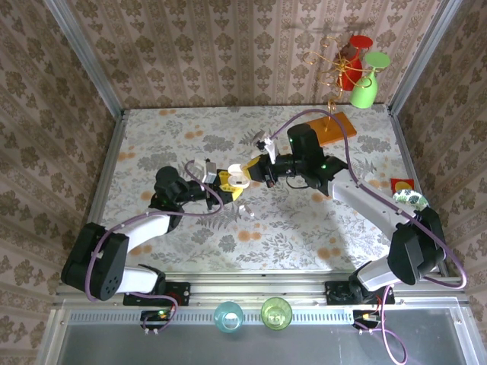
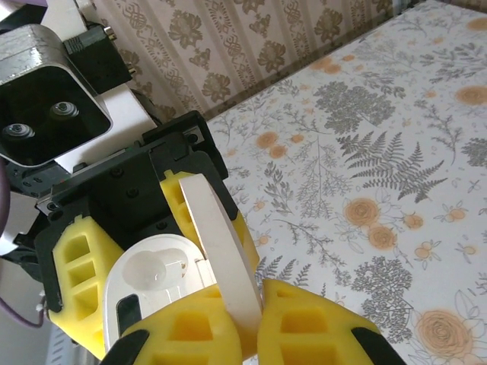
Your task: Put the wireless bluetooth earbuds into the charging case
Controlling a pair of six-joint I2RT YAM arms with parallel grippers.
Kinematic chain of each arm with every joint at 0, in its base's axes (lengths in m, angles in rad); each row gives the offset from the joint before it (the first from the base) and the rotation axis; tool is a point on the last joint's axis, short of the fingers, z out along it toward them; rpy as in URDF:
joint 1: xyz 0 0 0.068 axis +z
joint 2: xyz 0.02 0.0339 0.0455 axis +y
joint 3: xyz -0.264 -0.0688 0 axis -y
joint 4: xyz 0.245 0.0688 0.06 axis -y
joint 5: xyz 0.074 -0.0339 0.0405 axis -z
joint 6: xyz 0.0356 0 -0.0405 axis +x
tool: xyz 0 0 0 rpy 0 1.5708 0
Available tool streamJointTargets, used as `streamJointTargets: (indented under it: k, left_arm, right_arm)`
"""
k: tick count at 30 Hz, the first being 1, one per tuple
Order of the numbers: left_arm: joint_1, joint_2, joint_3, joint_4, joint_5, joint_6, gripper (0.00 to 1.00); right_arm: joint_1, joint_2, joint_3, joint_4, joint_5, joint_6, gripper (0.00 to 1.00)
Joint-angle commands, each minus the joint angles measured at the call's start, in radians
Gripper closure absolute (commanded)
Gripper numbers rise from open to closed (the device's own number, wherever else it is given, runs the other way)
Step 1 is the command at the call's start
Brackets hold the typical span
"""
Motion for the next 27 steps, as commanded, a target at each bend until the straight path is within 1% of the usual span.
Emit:
streamJointTargets:
  k: [1, 3, 5, 12, 21, 27]
  left_arm:
    - [-0.005, 0.008, 0.035, 0.059, -0.019, -0.024, 0.60]
    - [-0.004, 0.012, 0.035, 0.068, -0.024, -0.034, 0.56]
    - [-0.004, 0.015, 0.035, 0.084, -0.026, -0.049, 0.53]
    - [-0.004, 0.016, 0.039, 0.101, -0.040, -0.067, 0.42]
    - [-0.005, 0.015, 0.048, 0.124, -0.038, -0.103, 0.41]
    - [-0.004, 0.020, 0.046, 0.138, -0.022, -0.105, 0.38]
  right_arm:
    - [0.046, -0.061, 0.005, -0.010, 0.059, -0.045, 1.00]
    - [0.054, -0.062, -0.002, -0.001, 0.097, -0.051, 1.00]
    - [0.062, -0.098, -0.006, 0.003, 0.129, -0.058, 1.00]
    - [0.069, -0.116, -0.023, 0.030, 0.168, -0.061, 1.00]
    - [0.072, -0.110, -0.025, 0.030, 0.203, -0.073, 1.00]
    - [0.070, -0.109, -0.031, 0.048, 0.259, -0.065, 1.00]
